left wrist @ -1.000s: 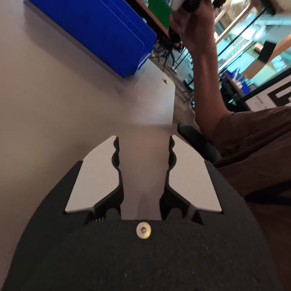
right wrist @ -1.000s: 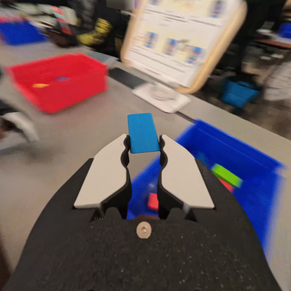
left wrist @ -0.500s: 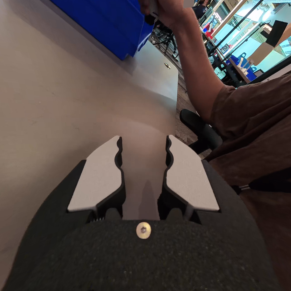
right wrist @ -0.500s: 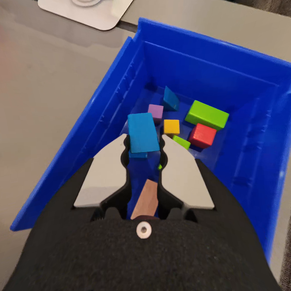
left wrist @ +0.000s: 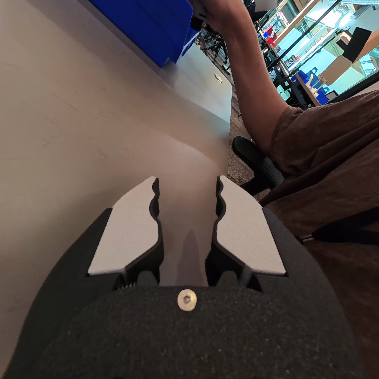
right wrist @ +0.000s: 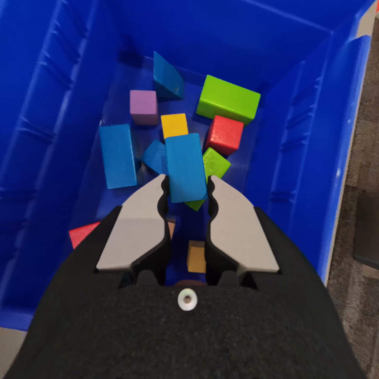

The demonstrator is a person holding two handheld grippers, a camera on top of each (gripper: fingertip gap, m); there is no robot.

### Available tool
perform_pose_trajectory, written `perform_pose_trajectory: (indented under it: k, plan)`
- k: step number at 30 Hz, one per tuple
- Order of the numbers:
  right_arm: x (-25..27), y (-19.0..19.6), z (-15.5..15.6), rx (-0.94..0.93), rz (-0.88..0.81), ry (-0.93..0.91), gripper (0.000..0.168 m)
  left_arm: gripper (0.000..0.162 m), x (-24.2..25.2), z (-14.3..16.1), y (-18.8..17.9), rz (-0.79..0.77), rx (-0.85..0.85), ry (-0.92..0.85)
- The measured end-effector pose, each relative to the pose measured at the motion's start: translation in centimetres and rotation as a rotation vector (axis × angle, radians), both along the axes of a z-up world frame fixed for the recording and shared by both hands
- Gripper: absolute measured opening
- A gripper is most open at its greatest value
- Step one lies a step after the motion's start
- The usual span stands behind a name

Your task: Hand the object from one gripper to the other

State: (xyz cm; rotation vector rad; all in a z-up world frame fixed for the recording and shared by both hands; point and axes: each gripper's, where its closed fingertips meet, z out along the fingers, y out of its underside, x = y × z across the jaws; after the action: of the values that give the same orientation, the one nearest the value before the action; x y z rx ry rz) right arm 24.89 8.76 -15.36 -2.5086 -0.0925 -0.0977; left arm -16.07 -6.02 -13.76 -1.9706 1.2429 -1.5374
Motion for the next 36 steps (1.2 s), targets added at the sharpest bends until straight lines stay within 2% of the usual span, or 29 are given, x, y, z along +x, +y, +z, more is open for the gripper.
perform_pose_trajectory:
  k: [4,7,12,15,19,29,36]
  plan:
    - [0.9,-0.1,1.7,0.048,-0.04,-0.003,0.036,0.053,0.1,0.3,0.1,0.002,-0.013,-0.015]
    - [3.0,-1.4,2.6,0.016,-0.124,-0.087,0.035,0.053,0.0,0.0,0.2,0.003,-0.007,-0.001]
    - [3.1,-5.1,2.5,-0.189,-0.09,-0.193,0.035,0.053,0.1,-0.3,0.0,-0.01,-0.007,0.013]
    - [3.6,-6.7,3.0,-0.252,-0.111,-0.234,0.035,0.053,0.1,-0.1,-0.1,-0.012,-0.007,0.007]
    - [3.4,-8.0,1.6,-0.428,-0.021,-0.24,0.036,0.053,0.3,-0.2,-0.2,-0.02,-0.011,0.009]
    - [4.3,-6.5,-0.2,-0.871,0.206,-0.349,0.036,0.052,0.2,1.0,-0.8,-0.032,-0.06,-0.051]
    - [4.1,-4.8,-1.3,-0.832,0.267,-0.39,0.037,0.052,-0.3,1.1,-0.6,-0.02,-0.052,-0.054]
